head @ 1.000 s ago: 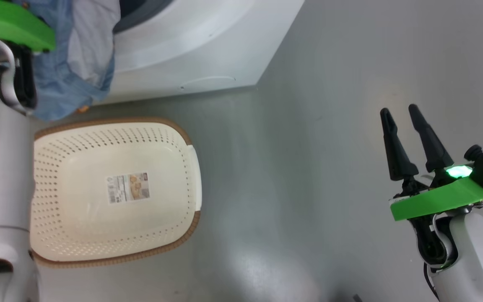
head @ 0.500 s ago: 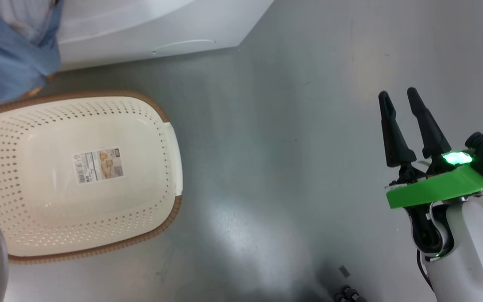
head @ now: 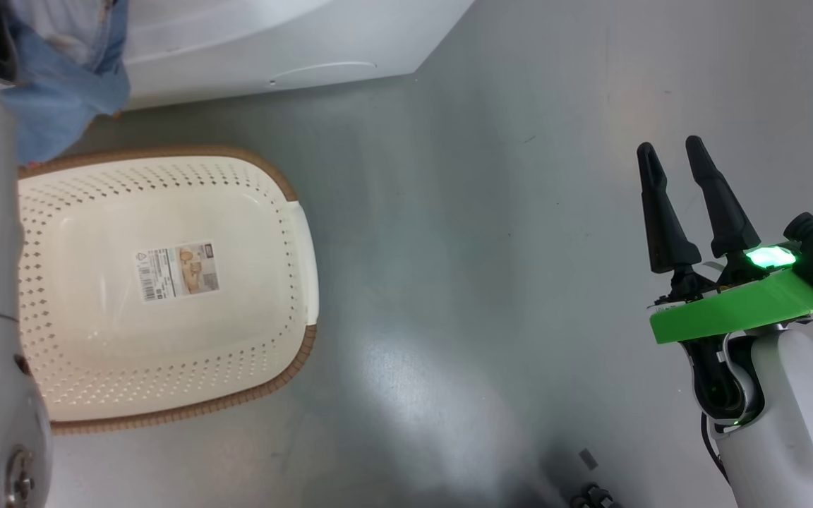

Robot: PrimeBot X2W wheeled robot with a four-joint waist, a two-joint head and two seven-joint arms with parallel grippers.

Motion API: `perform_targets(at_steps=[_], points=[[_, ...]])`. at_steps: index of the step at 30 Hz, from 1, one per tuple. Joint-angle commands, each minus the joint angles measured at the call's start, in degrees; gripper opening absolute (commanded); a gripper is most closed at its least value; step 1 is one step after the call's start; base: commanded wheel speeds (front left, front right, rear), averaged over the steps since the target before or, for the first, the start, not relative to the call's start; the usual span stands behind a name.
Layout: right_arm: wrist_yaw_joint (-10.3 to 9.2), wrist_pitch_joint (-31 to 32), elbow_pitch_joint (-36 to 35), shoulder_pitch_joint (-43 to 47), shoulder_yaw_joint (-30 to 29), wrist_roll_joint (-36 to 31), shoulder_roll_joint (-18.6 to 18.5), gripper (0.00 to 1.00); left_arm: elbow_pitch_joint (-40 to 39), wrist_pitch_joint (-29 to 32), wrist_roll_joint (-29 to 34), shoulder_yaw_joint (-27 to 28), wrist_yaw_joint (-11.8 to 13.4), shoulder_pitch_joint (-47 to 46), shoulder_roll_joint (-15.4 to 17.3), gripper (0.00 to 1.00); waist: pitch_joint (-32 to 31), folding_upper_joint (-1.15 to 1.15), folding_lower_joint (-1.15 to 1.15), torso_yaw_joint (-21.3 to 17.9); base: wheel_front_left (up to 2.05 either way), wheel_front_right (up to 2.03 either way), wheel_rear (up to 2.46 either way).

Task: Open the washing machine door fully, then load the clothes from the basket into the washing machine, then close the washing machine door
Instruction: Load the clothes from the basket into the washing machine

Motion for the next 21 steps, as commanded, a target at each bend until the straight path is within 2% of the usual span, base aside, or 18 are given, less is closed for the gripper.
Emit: perform_targets(at_steps=[1, 9, 14, 21], points=[[0.52, -0.26, -0.96, 1.17, 1.30, 0.79, -0.69, 1.00, -1.23, -0.29, 1.08, -0.07, -0.41, 0.94, 1.67, 1.00, -0.37, 0.00, 0.00, 0.35, 0.00, 0.00, 0.00], [0.52, -0.26, -0.73, 1.69, 0.88, 0.71, -1.04, 1.00, -2.88, -0.29, 1.18, 0.18, -0.76, 3.78, 0.52, 1.00, -1.93, 0.00, 0.00, 1.72, 0.00, 0.00, 0.00], [0.52, -0.26, -0.75, 1.94, 1.20, 0.61, -1.03, 1.00, -6.78, -0.29, 1.95, 0.30, -0.74, 6.81, 0.35, 1.00, -2.76, 0.00, 0.00, 2.49, 0.00, 0.00, 0.00], [0.52, -0.26, -0.67, 2.79, 1.01, 0.55, -1.08, 1.00, -11.77, -0.29, 1.92, 0.47, -3.05, 12.37, -0.06, 1.00, -4.19, 0.00, 0.00, 3.24, 0.00, 0.00, 0.00]])
